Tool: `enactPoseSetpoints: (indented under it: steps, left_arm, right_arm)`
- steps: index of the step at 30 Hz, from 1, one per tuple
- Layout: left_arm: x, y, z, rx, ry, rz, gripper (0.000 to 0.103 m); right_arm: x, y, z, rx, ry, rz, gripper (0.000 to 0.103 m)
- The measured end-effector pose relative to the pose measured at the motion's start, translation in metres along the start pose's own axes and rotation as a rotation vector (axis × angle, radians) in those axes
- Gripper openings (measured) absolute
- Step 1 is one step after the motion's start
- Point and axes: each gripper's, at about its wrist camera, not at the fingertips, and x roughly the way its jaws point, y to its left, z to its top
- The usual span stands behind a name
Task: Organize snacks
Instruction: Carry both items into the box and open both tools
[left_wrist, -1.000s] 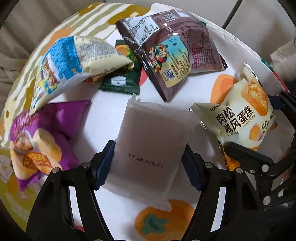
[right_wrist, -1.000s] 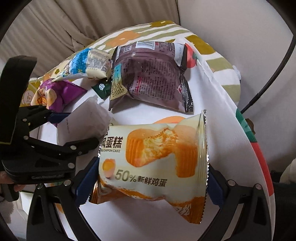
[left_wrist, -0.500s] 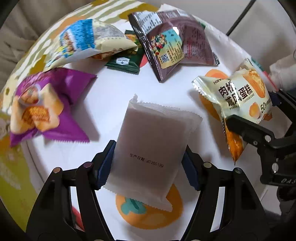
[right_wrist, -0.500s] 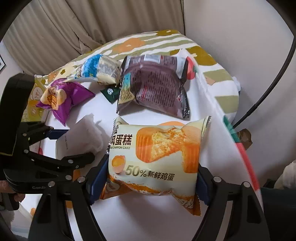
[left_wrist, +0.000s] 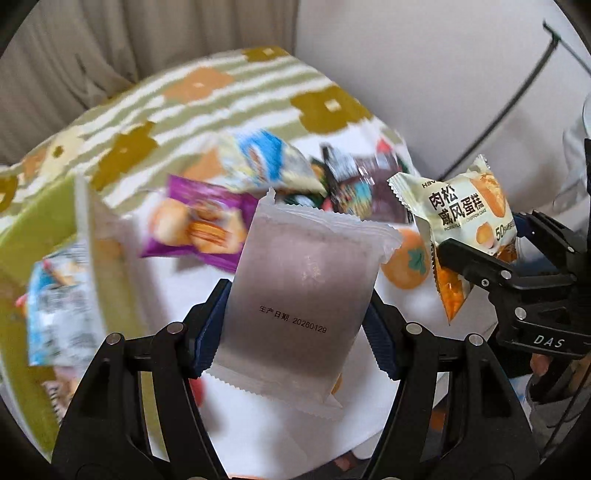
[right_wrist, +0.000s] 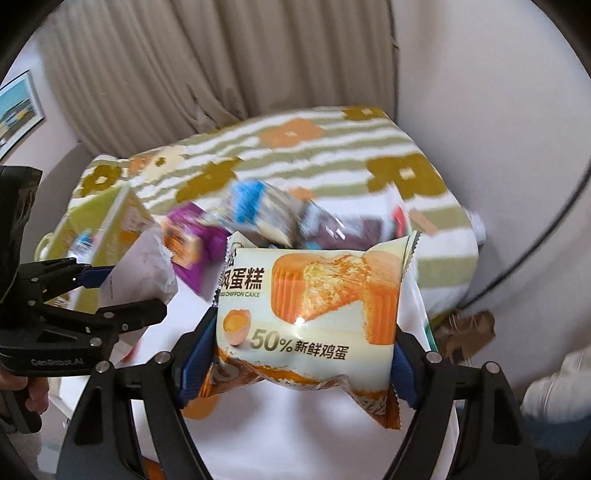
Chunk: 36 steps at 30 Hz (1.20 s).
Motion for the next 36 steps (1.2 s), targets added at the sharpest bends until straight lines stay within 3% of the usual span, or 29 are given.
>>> enactPoseSetpoints:
  steps: [6, 14, 21, 29, 32, 33, 34, 36]
  left_arm:
    - [-0.05, 0.058, 0.003, -0.122, -0.088, 0.079, 0.064]
    - [-0.107, 0.146, -0.044, -0.287, -0.14, 0.21, 0.064]
    - [-0.105, 0.223, -0.085, -0.396, -0.089, 0.291, 0.065]
    - [-0.082, 0.273, -0.102, -0.402, -0.028, 0.244, 0.065]
    - [-0.077, 0.279, -0.104, -0.371, -0.038, 0.203, 0.077]
    - [-0.077, 0.281, -0.104, -0.359, -0.039, 0.207, 0.093]
    - [-0.077, 0.283, -0.106, -0.349, -0.044, 0.217, 0.102]
    - [-0.078, 0.288, -0.109, -0.338, -0.057, 0.223, 0.102]
  right_arm:
    - [-0.021, 0.058, 0.038, -0.11, -0.063, 0.103, 0.077]
    - [-0.026, 0.155, 0.056, -0.243, -0.1, 0.254, 0.077]
    - [-0.004, 0.219, 0.046, -0.262, -0.043, 0.353, 0.077]
    - [0.021, 0.264, 0.028, -0.255, 0.026, 0.337, 0.077]
    - [0.028, 0.273, 0.021, -0.233, 0.043, 0.319, 0.077]
    - [0.031, 0.276, 0.018, -0.227, 0.052, 0.314, 0.077]
    - [0.033, 0.277, 0.017, -0.223, 0.057, 0.31, 0.077]
    - [0.038, 0.282, 0.011, -0.219, 0.067, 0.299, 0.077]
